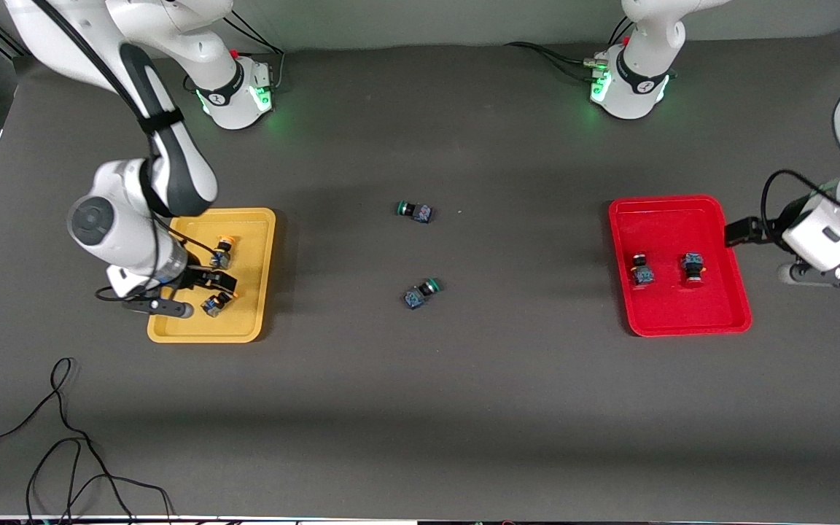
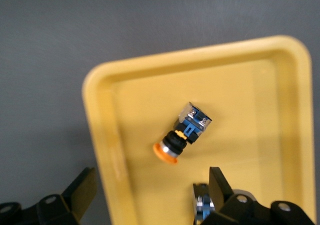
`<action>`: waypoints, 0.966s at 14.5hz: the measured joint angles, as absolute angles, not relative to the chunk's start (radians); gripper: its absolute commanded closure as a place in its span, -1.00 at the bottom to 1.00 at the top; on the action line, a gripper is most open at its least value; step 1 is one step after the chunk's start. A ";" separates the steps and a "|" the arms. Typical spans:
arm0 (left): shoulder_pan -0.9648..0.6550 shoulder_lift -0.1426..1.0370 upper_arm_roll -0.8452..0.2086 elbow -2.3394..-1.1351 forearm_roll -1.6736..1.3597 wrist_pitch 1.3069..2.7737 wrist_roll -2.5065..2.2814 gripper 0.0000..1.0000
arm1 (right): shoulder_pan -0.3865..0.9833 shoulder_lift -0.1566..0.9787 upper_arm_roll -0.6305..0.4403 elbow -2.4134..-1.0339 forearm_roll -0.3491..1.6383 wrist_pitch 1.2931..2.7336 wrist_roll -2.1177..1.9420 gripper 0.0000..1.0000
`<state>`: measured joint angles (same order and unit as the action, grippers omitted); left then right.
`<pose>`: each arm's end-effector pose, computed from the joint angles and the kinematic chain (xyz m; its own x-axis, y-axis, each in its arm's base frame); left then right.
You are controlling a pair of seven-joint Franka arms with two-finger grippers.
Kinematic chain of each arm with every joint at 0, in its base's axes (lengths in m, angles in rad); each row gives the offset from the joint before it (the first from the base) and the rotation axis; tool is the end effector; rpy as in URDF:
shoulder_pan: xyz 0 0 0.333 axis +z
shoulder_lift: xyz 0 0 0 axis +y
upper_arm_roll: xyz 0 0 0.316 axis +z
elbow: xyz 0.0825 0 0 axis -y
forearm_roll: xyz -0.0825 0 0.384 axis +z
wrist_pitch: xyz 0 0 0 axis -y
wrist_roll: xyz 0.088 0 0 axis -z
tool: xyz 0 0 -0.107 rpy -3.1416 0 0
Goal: Place red and yellow buttons in trays
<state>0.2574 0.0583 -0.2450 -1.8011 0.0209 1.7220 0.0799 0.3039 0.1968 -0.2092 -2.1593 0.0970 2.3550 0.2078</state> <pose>0.5645 0.0115 0.4964 0.9882 -0.0722 -0.1353 -0.0722 -0.9974 0.0049 0.5579 0.0555 0.3089 0.9843 -0.1765 -0.0024 -0.1765 -0.9839 -0.0284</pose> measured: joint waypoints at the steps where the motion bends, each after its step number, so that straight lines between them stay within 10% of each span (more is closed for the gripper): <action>1: 0.244 0.048 -0.242 -1.779 0.009 1.692 0.080 -1.00 | 0.304 0.156 -0.212 -2.135 0.097 2.299 0.207 -1.00; 14: -0.095 0.055 0.021 -1.614 -0.005 1.541 0.075 -1.00 | 0.275 -0.110 -0.227 -1.820 -0.001 1.758 0.093 -1.00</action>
<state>-0.0948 0.0551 0.0209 -1.6135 -0.0052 1.5411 0.0750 0.2753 -0.1098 -0.2274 -1.8199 -0.0011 1.7582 0.0928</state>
